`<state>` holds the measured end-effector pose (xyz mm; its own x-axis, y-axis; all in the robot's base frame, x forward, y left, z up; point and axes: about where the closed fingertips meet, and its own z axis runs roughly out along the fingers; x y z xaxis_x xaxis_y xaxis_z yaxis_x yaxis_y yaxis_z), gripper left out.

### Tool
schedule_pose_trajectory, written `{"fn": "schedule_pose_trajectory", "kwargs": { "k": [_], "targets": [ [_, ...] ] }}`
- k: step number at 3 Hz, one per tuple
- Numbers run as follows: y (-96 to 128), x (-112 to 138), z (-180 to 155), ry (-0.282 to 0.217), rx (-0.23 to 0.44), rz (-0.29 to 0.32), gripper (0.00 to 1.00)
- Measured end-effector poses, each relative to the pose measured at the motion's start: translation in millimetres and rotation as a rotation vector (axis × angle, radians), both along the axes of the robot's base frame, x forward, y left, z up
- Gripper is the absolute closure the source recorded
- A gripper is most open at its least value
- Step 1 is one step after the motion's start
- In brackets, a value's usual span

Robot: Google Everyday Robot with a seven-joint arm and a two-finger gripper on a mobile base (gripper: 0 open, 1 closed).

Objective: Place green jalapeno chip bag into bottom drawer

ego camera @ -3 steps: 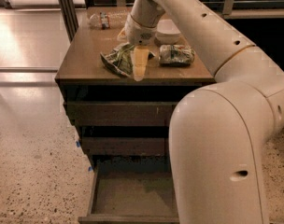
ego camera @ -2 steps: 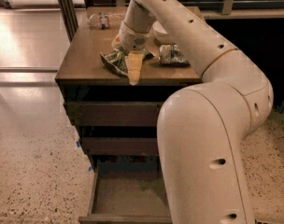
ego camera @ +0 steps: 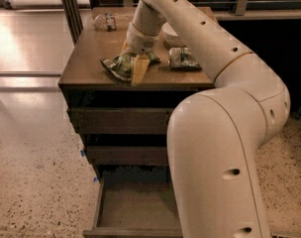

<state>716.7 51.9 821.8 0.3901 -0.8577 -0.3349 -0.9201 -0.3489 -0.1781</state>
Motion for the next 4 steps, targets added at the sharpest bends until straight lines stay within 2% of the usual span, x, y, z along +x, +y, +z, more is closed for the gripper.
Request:
{"fn": "schedule_pose_trajectory", "kwargs": {
  "k": [2,4],
  "targets": [
    [0.0,0.0,0.0,0.000,0.000,0.000,0.97],
    [0.0,0.0,0.0,0.000,0.000,0.000,1.00]
  ]
}}
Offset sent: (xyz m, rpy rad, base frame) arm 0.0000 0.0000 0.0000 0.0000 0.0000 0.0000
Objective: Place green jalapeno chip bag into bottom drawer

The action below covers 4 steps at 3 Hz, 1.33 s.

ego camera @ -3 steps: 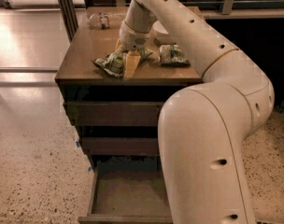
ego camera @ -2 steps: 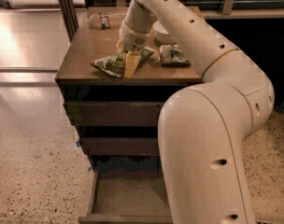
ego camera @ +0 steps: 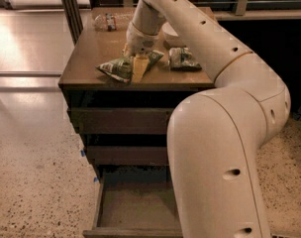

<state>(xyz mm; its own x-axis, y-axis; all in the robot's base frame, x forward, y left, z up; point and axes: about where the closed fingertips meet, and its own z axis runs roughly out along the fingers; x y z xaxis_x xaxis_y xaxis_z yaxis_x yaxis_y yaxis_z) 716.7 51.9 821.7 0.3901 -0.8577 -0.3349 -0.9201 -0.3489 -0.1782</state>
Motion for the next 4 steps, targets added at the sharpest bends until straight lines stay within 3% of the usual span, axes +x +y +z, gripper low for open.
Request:
{"fn": "schedule_pose_trajectory", "kwargs": {
  "k": [1,2,3,4],
  "targets": [
    [0,0,4,0.000,0.000,-0.001,1.00],
    [-15,-12,35,-0.060,0.001,-0.089,1.00],
    [-38,-54,83,-0.128,-0.034,-0.215,1.00],
    [-56,-114,114,-0.166,-0.079,-0.317,1.00]
  ]
}}
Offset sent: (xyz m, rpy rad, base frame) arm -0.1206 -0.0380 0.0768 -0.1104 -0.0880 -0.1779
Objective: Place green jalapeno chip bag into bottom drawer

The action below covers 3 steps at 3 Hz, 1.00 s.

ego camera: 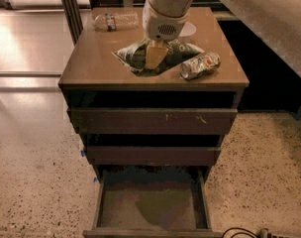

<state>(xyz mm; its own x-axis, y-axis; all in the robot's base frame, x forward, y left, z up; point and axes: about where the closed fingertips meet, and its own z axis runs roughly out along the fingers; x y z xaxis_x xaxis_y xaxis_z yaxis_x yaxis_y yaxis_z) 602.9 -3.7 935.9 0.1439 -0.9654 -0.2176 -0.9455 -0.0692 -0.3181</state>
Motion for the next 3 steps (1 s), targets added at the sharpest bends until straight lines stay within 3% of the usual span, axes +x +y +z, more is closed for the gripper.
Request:
{"fn": "schedule_pose_trajectory", "kwargs": {
  "k": [1,2,3],
  "targets": [
    [-4,-26,-11,0.023,-0.044,-0.011,1.00],
    [-2,-26,-12,0.025,-0.041,-0.011,1.00],
    [0,-45,-26,0.044,-0.047,-0.029,1.00]
  ]
}}
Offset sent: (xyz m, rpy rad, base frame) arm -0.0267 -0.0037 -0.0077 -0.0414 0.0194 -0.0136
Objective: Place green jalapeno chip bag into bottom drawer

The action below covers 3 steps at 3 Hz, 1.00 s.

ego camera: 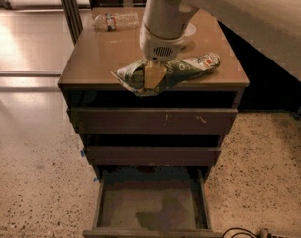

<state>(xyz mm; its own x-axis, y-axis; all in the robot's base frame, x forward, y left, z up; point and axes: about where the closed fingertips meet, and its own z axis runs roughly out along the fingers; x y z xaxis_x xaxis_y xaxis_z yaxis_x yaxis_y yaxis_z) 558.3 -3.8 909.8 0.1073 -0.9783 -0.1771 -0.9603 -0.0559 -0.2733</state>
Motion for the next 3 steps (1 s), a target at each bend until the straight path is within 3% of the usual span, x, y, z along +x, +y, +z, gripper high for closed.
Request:
{"fn": "schedule_pose_trajectory", "kwargs": {
  "k": [1,2,3],
  "targets": [
    [9,-56,-55,0.068,0.116,-0.033,1.00],
    [24,-71,-114,0.099,0.234,-0.053,1.00],
    [24,-71,-114,0.099,0.234,-0.053,1.00]
  ]
}}
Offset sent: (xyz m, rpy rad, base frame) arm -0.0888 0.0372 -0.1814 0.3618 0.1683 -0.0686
